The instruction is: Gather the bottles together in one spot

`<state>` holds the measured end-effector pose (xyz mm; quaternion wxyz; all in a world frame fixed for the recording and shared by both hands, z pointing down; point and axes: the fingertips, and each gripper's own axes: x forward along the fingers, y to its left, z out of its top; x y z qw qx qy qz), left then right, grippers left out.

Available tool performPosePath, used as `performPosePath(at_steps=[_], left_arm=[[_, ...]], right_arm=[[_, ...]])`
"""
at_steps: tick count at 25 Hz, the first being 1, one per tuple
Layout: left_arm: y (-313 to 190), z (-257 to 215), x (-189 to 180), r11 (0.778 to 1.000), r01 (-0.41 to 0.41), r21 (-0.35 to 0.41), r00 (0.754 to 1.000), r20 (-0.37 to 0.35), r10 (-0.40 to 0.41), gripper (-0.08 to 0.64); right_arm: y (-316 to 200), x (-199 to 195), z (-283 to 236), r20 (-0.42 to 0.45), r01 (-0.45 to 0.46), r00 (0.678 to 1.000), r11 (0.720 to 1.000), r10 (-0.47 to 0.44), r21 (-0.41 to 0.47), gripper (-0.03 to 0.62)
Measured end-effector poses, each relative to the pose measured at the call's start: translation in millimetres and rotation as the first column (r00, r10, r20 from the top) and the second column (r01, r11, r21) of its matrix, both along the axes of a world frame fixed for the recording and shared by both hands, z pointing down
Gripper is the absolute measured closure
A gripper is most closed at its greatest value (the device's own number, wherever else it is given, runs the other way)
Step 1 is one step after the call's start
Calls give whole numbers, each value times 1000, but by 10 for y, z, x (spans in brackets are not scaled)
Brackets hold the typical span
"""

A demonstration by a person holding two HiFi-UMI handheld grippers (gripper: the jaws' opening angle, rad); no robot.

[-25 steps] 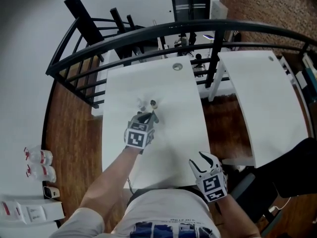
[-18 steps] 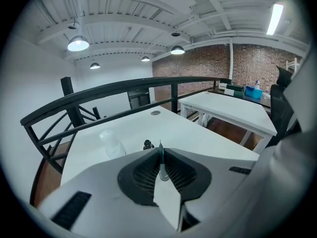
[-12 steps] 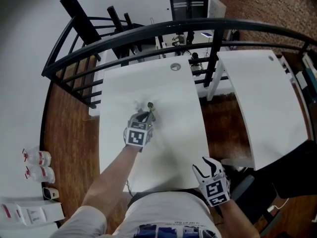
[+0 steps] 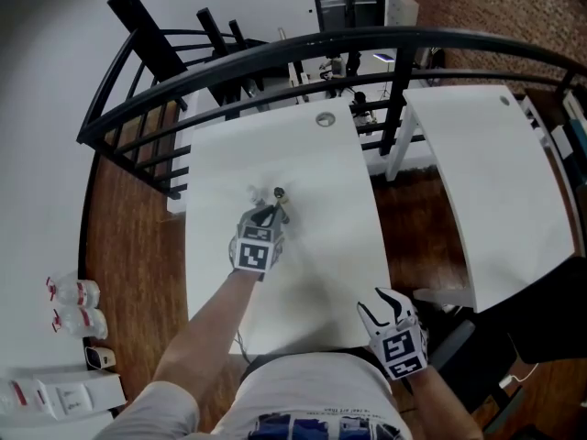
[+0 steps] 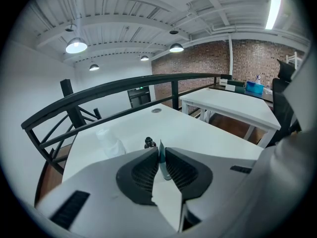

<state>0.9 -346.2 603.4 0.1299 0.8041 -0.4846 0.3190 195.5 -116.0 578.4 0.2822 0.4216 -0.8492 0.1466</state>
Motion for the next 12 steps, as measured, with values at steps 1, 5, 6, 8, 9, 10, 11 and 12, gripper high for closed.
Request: performPosePath(at_steps=[1, 5, 6, 8, 9, 10, 11, 12], left_arm=[[6, 0, -4, 1000, -1, 2, 1000, 1, 1, 515], [9, -25, -6, 1000, -5, 10, 1000, -5, 5, 483], [13, -38, -11, 1000, -5, 13, 1000, -7, 5, 482], [32, -67, -35, 1000, -3, 19, 1000, -8, 3, 482], [45, -86, -53, 1000, -2, 23, 1000, -9, 2, 482], [62, -113, -76, 1000, 1, 28, 1000, -11, -1, 471], [87, -150, -108, 999, 8, 34, 1000, -13, -7, 466], [118, -199, -147, 999, 17, 41, 1000, -19, -16, 466]], right_arm=[[5, -7, 7, 1, 2, 1000, 1000, -2, -2, 382], [3, -8, 24, 5, 1, 1000, 1000, -1, -8, 382], [6, -9, 24, 3, 2, 1000, 1000, -2, -6, 382], [21, -25, 25, 1, 7, 1000, 1000, -7, -6, 382], [28, -39, 27, 1, 11, 1000, 1000, -11, -7, 382], [35, -56, 26, 1, 15, 1000, 1000, -15, -8, 382], [41, -77, 21, 3, 20, 1000, 1000, -20, -8, 382], [46, -100, 14, 4, 24, 1000, 1000, -24, -7, 382]])
